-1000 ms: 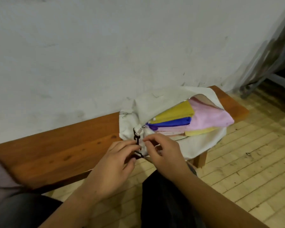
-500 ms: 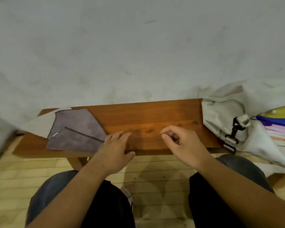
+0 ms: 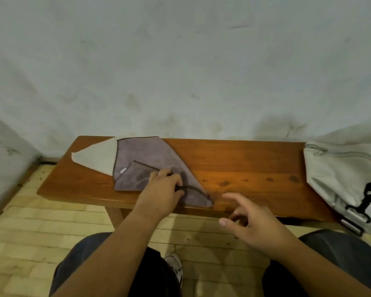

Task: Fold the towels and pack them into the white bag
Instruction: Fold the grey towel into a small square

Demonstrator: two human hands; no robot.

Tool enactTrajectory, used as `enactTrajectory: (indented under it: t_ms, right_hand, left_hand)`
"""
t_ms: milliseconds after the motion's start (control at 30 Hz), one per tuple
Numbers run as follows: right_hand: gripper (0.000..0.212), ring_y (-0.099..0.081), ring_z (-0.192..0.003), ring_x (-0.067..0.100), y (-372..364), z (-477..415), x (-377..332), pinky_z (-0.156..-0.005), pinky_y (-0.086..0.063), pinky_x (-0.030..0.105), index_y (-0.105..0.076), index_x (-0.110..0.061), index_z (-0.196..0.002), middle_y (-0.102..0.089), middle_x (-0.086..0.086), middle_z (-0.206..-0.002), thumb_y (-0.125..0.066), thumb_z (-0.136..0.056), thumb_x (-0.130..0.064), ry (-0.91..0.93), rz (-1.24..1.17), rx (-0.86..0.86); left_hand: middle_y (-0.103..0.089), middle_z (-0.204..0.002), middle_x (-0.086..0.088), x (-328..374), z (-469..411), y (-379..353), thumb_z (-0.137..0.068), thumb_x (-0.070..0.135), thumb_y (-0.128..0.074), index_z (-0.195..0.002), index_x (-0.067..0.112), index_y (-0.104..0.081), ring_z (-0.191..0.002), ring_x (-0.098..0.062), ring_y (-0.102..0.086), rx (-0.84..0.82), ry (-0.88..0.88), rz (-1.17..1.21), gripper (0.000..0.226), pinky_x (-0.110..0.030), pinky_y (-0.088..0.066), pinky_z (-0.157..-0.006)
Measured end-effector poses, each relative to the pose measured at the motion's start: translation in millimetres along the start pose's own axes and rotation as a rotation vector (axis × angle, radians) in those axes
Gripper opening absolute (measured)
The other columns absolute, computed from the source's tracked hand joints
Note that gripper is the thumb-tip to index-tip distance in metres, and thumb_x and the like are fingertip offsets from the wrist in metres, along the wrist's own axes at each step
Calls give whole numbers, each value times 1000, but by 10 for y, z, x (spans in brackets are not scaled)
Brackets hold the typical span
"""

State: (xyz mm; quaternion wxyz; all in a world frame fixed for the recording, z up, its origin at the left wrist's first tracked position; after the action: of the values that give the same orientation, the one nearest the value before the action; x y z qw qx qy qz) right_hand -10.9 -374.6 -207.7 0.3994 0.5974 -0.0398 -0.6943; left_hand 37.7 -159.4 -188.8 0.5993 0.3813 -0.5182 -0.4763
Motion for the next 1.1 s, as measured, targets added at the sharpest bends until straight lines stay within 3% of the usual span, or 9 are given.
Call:
enactTrajectory:
  t_ms: [133,233,333,467,633,733,900,1033,1100]
  right_hand:
    - [75,-68,-87,1,124,7,5,-74,-53,17,-25,-62,-139,-73,-16,-93,-75,-84,-55,-3,-48,102]
    - [36,-67,-86,-5,298,-4,122,-72,-53,19,-53,-50,-114,-70,-19,-91,-76,-87,-44,-16,-30,266]
    - [13,-70,-73,5,497,50,248,-63,-56,35,-59,-34,-89,-70,-14,-82,-72,-91,-35,-59,-25,406]
    - [18,-70,-71,12,703,166,294,-67,-57,45,-58,-24,-81,-68,-1,-73,-70,-93,-31,-114,-32,522]
    - [21,-70,-64,5,874,293,362,-70,-58,34,-70,-19,-86,-75,-7,-74,-61,-99,-33,-191,-259,632]
    - [34,-72,-65,8,1026,417,455,-71,-55,34,-71,-24,-89,-77,-6,-74,-50,-102,-48,-228,-429,769]
    - [31,-72,-90,14,1181,599,572,-83,-58,37,-69,-31,-100,-75,-5,-97,-45,-104,-51,-242,-677,954]
    - [29,-72,-92,18,1157,594,618,-88,-59,44,-65,-37,-94,-72,-5,-105,-43,-104,-53,-256,-680,932]
    - [29,-71,-94,18,1145,570,626,-83,-59,38,-65,-34,-106,-71,-3,-111,-42,-104,-51,-260,-647,897]
  left_hand:
    - [-54,-112,12,666,-53,22,-96,41,-61,-102,33,-59,-109,-12,-48,68,-235,193,10,-29,-45,-93]
    - [-51,-97,15,1145,10,-22,-94,40,-64,-92,34,-55,-95,-6,-48,8,-462,314,11,-26,-44,-81]
    - [-50,-101,16,1325,34,-106,-92,42,-68,-101,34,-55,-97,-2,-45,-64,-505,355,17,-22,-40,-81]
    - [-34,-140,5,987,-164,-158,-83,52,-72,-144,41,-32,-131,-18,-32,-24,-321,97,74,-39,-39,-108]
    - [-6,-163,-1,118,-353,-161,-80,56,-74,-156,37,4,-148,-35,-16,-51,175,204,111,-56,-31,-116]
    - [-13,-163,-8,-241,-374,-235,-79,62,-70,-157,30,3,-149,-37,-16,-67,307,223,112,-55,-26,-120]
    - [-18,-160,-2,-573,-311,-137,-86,57,-60,-153,32,-11,-148,-33,-18,-59,434,209,87,-55,-18,-120]
    - [-2,-167,-10,-894,-193,44,-101,25,-48,-158,28,-8,-153,-37,2,12,573,55,70,-56,-5,-124]
    - [-8,-166,-11,-746,-207,207,-100,12,-49,-158,25,-16,-153,-36,-4,160,462,30,67,-54,-14,-123]
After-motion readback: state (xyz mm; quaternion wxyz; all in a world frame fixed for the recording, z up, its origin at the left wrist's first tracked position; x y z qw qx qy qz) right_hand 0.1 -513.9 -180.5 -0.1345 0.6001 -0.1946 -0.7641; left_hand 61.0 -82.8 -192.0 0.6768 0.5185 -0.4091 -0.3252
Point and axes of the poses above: each hand's wrist, its own z-axis away from the middle knuckle, its own y-axis out of the back of the hand, x = y × z, the point moved 10 cm from there along -z, towards the middle knuckle
